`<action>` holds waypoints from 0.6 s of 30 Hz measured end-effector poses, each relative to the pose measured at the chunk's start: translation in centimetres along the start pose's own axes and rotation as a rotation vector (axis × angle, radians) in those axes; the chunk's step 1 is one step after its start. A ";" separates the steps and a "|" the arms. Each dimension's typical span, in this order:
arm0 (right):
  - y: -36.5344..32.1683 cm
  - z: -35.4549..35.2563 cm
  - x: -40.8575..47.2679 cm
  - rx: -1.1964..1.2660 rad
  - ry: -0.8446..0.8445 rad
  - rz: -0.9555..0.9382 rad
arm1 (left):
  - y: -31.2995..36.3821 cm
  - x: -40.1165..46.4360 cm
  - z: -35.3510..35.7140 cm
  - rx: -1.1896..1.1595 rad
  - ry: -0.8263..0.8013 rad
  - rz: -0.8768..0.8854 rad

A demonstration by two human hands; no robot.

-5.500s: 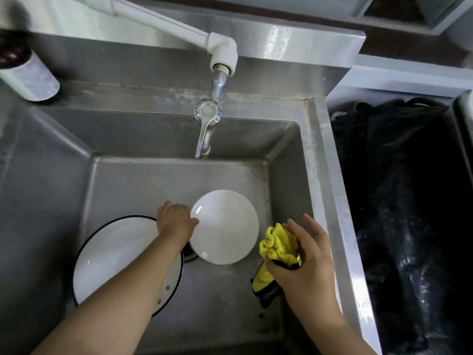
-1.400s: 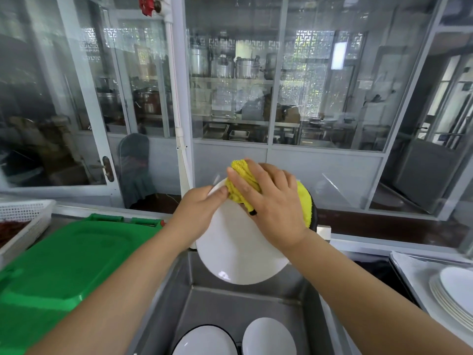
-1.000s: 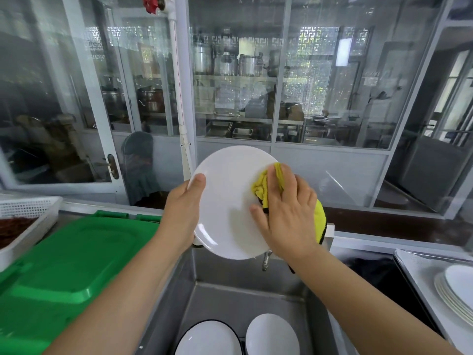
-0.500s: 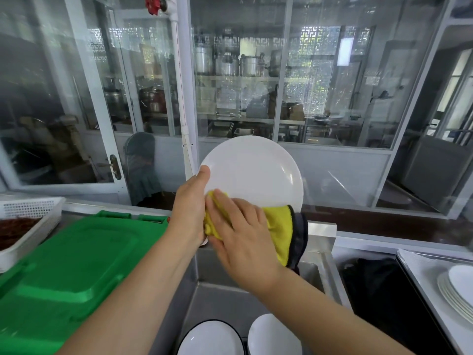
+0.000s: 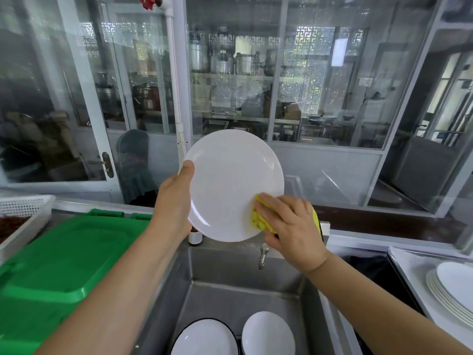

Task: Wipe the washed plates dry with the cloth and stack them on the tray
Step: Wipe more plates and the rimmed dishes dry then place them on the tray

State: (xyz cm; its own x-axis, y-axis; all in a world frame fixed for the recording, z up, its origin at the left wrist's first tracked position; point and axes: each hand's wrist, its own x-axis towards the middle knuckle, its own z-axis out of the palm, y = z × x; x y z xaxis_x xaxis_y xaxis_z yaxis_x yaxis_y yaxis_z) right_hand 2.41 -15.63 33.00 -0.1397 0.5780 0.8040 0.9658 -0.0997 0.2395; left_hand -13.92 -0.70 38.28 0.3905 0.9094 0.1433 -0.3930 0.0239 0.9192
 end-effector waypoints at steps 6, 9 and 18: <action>-3.8 0.9 1.3 0.016 0.021 0.037 | -1.2 -0.4 1.2 -0.068 0.035 0.002; -5.2 1.7 0.9 0.029 0.007 -0.011 | -1.4 -0.4 1.1 -0.080 0.028 0.015; 0.2 0.3 0.6 -0.025 0.037 0.041 | -0.5 -0.8 -1.4 0.106 -0.052 0.024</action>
State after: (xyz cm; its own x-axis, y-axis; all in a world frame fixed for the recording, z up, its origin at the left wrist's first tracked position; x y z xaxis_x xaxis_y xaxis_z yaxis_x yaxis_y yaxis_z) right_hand 2.57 -15.10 33.34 -0.1088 0.5427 0.8328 0.9651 -0.1432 0.2193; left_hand -15.15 -0.85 37.18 0.4259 0.8862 0.1824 -0.3133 -0.0446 0.9486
